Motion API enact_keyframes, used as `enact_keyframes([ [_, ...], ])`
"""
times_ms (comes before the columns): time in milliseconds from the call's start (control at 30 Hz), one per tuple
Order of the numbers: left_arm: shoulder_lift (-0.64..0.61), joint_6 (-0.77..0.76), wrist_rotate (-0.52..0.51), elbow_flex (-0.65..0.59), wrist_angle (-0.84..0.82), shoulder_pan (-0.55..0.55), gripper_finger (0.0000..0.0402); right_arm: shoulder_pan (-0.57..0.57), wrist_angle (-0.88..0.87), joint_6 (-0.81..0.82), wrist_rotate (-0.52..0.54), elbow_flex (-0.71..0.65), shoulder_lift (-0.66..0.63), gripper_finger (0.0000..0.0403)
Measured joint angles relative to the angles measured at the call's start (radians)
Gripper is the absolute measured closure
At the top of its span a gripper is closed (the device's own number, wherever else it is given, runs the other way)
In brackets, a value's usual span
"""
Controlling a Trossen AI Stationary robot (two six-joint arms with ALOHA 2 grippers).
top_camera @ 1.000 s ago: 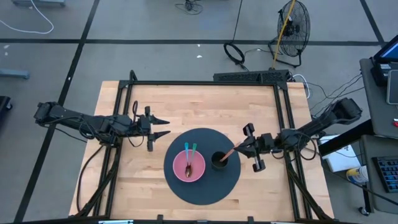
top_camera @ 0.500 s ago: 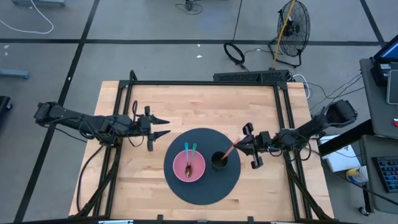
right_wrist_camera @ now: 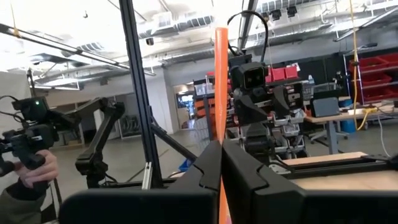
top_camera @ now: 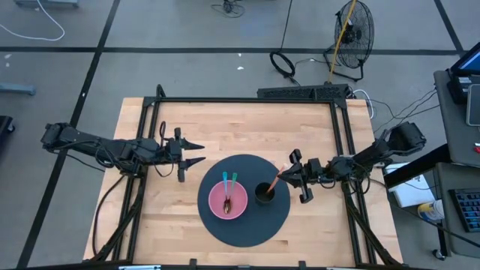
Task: Pick & Place Utensil
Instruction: Put the orange straw into the black cup on the blue mat
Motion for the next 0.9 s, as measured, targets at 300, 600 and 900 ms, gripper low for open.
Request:
enact_keyframes([
  [300,0.000,0.000,-0.015,0.000,0.000,0.000,0.0215,0.000,-0.008,0.004,-0.002,0.000,0.000,0.0389],
  [600,0.000,0.000,-0.015,0.000,-0.001,0.000,0.0215,0.000,-0.017,0.004,-0.002,0.000,0.000,0.0349],
  [900,0.000,0.000,-0.015,0.000,-0.001,0.000,0.0215,0.000,-0.018,0.004,-0.002,0.000,0.000,0.0294],
])
